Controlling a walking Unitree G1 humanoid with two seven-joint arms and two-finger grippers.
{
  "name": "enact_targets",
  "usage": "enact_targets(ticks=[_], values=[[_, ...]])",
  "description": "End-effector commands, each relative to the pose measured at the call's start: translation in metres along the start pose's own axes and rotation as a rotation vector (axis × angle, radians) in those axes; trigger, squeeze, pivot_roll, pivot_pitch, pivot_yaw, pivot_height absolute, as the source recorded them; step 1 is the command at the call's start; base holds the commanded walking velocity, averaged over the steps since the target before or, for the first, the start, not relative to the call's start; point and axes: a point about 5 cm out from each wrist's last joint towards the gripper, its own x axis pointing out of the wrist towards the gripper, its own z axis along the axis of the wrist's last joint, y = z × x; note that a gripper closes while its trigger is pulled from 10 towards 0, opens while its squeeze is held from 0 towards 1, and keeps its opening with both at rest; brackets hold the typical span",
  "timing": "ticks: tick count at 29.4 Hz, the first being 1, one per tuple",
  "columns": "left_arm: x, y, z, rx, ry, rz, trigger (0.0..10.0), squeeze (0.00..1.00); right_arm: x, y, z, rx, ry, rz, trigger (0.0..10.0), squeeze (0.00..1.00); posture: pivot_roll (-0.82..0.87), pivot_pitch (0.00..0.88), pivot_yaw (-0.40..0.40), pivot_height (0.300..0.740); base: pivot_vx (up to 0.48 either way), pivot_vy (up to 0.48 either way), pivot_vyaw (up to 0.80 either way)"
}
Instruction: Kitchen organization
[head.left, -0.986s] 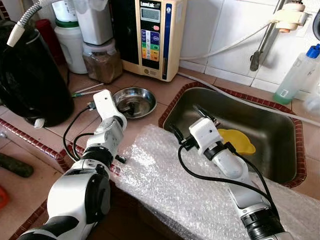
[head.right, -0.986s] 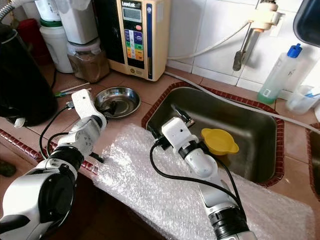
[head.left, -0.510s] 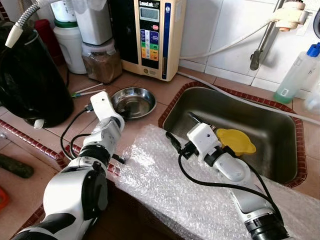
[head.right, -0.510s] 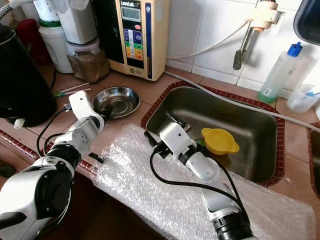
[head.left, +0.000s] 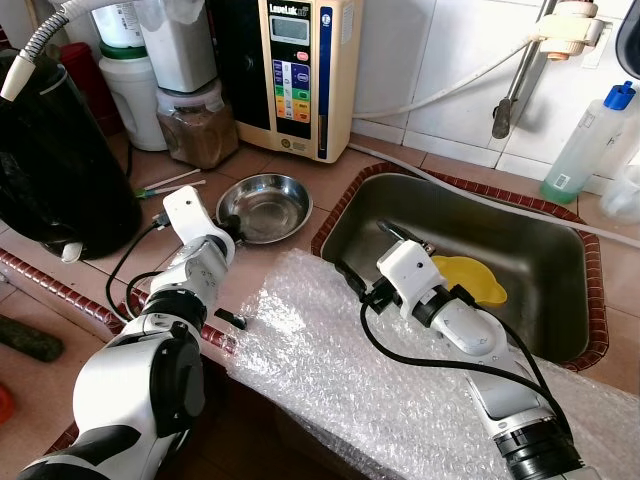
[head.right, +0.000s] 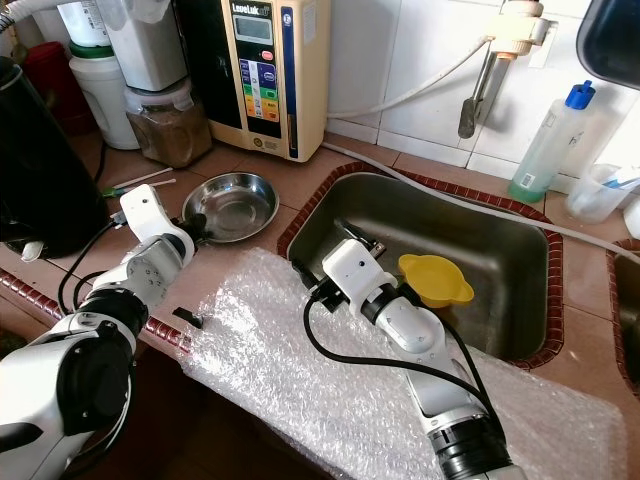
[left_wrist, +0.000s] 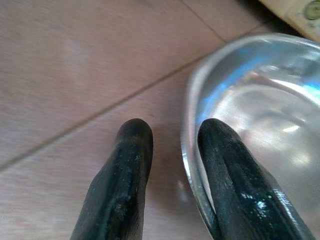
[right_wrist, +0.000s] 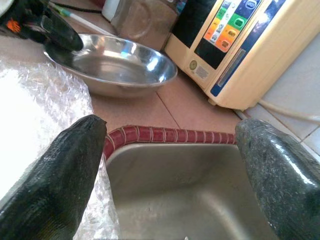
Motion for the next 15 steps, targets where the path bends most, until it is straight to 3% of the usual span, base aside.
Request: enact_targets(ticks=[1, 8, 15], values=[[0.0, 0.006, -0.003, 0.052, 0.004, 0.024, 0.0, 0.0, 0.001, -0.004, 0.001, -0.006, -0.001, -0.005, 10.0, 1.0, 0.01, 0.0, 0.058, 0.74, 0.0, 0.0, 0.0], [0.0, 0.006, 0.006, 0.064, -0.024, 0.034, 0.0, 0.0, 0.001, -0.006, 0.001, -0.012, 0.001, -0.009, 10.0, 1.0, 0.01, 0.0, 0.058, 0.74, 0.0, 0.0, 0.0], [-0.001, 0.015, 0.01, 0.147, -0.037, 0.004, 0.0, 0.0, 0.002, -0.006, 0.001, -0.012, 0.0, -0.008, 10.0, 1.0, 0.02, 0.0, 0.056, 0.74, 0.0, 0.0, 0.0]])
